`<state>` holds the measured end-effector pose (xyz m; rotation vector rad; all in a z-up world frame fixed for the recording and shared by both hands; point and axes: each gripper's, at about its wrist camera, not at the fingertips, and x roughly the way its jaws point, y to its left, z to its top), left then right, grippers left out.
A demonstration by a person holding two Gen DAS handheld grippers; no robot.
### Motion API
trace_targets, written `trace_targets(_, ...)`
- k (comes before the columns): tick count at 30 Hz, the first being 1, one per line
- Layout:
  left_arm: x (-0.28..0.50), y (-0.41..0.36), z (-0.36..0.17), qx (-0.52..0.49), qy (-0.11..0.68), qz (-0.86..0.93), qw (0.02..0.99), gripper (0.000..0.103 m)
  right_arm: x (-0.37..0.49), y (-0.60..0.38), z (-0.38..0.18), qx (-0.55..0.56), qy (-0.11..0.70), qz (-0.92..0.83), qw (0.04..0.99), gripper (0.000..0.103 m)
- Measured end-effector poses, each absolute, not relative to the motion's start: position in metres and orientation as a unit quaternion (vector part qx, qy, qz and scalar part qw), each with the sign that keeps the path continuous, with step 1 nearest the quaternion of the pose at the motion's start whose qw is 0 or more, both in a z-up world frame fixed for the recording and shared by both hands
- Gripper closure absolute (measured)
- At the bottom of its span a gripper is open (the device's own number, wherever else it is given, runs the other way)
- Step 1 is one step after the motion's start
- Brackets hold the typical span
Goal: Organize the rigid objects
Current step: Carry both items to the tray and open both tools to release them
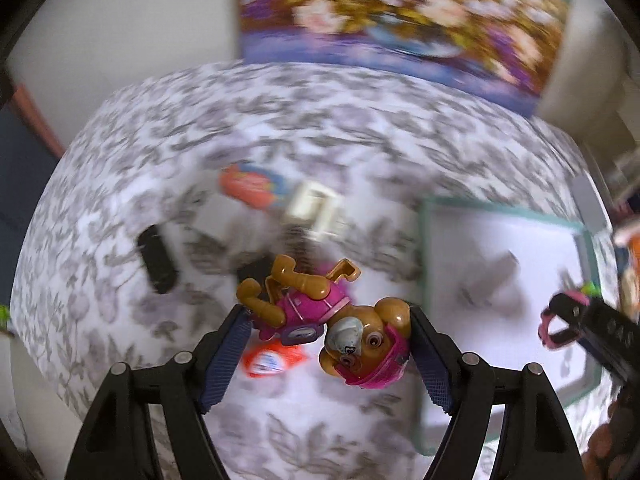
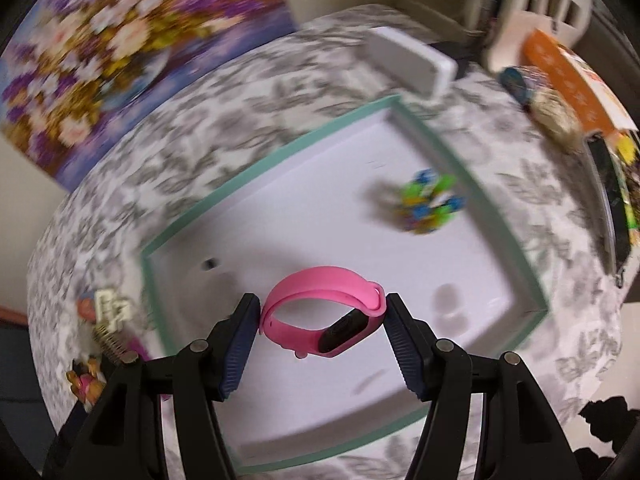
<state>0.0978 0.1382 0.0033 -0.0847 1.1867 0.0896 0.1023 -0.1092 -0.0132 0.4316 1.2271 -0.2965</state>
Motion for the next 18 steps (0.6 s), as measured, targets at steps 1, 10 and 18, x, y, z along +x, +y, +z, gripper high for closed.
trace_targets(1,0.097,0.127,0.002,-0.033,0.560,0.032,0.828,0.023,0.100,-0.119,-0.013,0.203,0.568,-0.145,0.785,0.038)
trace_targets(10,0.086,0.046,-0.007,0.029,0.557,-0.031,0.829,0.023,0.087,-0.164,-0.019,0.226,0.564,-0.177,0.774,0.038)
trace_targets(18,0.082,0.018,-0.024,0.058,0.562,-0.047,0.824,0.023,0.085,-0.171,-0.023,0.232,0.566,-0.179,0.771,0.038)
